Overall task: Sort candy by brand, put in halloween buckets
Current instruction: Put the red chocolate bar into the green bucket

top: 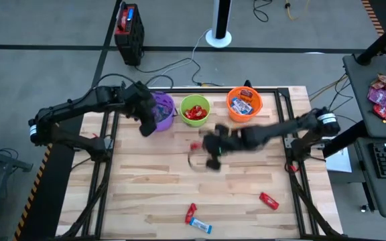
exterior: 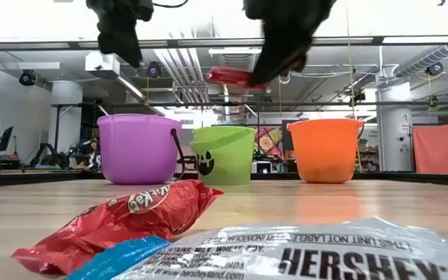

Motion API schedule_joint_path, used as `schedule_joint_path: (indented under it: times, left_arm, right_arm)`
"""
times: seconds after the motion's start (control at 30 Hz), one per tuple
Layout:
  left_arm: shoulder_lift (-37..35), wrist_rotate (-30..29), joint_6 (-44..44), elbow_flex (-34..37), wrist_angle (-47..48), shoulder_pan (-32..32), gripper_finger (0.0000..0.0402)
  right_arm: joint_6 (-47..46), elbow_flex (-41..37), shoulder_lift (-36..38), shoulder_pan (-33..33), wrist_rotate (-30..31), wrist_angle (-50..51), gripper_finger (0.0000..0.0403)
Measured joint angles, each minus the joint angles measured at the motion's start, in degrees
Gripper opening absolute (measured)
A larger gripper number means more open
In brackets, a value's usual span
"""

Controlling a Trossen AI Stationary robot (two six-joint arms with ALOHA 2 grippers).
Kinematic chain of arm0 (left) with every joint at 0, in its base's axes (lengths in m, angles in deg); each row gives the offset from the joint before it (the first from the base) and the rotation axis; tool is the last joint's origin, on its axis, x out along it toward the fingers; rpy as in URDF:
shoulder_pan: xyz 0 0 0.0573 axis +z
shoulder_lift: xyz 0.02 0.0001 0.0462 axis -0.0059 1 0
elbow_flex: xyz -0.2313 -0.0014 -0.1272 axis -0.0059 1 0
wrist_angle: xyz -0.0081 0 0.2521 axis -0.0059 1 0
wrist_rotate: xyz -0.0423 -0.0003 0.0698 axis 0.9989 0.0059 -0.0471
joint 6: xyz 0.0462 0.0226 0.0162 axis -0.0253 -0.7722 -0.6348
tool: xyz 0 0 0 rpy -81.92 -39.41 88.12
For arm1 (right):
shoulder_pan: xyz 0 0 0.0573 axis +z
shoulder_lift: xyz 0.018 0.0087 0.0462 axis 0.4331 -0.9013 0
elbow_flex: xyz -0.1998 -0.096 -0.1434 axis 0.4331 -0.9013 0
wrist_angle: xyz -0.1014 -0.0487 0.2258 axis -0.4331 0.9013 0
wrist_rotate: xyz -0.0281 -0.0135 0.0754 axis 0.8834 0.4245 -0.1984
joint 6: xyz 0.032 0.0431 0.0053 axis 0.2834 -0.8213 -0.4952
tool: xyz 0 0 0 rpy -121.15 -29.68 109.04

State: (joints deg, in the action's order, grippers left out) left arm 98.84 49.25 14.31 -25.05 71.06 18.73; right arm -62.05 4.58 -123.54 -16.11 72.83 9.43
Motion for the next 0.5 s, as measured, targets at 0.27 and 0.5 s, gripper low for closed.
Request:
schedule_joint_path:
  times: [0.27,0.5]
  left_arm:
    - [-1.0,14.8,7.9,0.7,3.0,-8.2,0.0117]
    - [-0.1,8.8,19.9,3.0,0.7,-20.4,0.0117]
  right_arm:
    - [2.3,0.9,2.1,-21.3,-2.2,-8.1,0.0026]
    - [2.3,6.9,-3.8,-31.4,-7.7,-6.2,0.0027]
